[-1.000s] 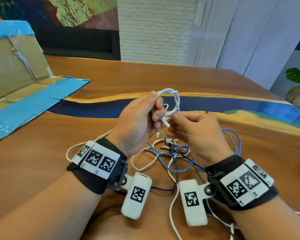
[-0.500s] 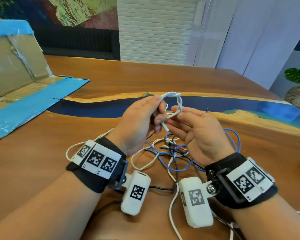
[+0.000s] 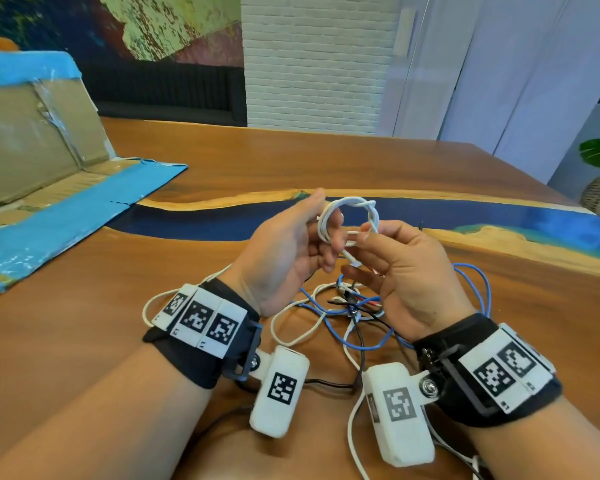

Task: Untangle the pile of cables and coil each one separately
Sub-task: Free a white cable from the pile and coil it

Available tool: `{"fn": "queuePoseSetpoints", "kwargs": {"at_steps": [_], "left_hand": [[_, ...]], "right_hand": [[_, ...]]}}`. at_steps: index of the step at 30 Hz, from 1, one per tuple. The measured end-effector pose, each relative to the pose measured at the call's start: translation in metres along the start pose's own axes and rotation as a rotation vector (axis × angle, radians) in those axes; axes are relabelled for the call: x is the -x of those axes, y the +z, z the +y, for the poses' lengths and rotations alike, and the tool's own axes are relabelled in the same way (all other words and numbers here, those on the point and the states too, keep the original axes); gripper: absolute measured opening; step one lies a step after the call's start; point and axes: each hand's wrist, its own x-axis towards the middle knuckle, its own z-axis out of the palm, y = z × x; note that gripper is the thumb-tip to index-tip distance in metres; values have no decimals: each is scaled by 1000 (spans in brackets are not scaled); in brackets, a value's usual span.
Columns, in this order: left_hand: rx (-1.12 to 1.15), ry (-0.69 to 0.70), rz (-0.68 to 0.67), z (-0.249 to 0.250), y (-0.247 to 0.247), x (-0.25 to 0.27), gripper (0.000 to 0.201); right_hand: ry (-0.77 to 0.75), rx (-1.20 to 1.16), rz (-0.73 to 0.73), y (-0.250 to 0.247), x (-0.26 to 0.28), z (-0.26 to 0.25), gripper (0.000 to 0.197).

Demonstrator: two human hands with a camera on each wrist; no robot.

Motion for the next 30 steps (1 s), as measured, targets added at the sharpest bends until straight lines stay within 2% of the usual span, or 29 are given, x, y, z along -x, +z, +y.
{"fn": "queuePoseSetpoints", "kwargs": {"at_steps": [3,9,16,19,22,25,27,30], "left_hand": [[-31,54,38,-1,1,-2,14],[-26,60,202,-5,2,-5,11],[-84,55,234,-4,-1,-8,9],[-105,71,262,-6,1,-9,8],[-96,73,296,-6,3,-10,15],[-107,70,315,-10,2,-11,20],[-83,64,326,-10,3,-10,19],[-58,24,294,-10,5,-8,19]], "right_hand": [[0,-14,-13,-3,-1,-1,6],[-1,-25,-41,-4,-4,4,7],[-2,-113,-140,-2,-6,5,31],[-10,-92,-195,-1,-6,6,28],[-10,-107,-254,2,-5,2,27],[-33,31,-276,1,-3,-1,35],[-77,152,-245,-1,-2,-2,22],[-101,239,-190,-3,-4,-6,15]]}}
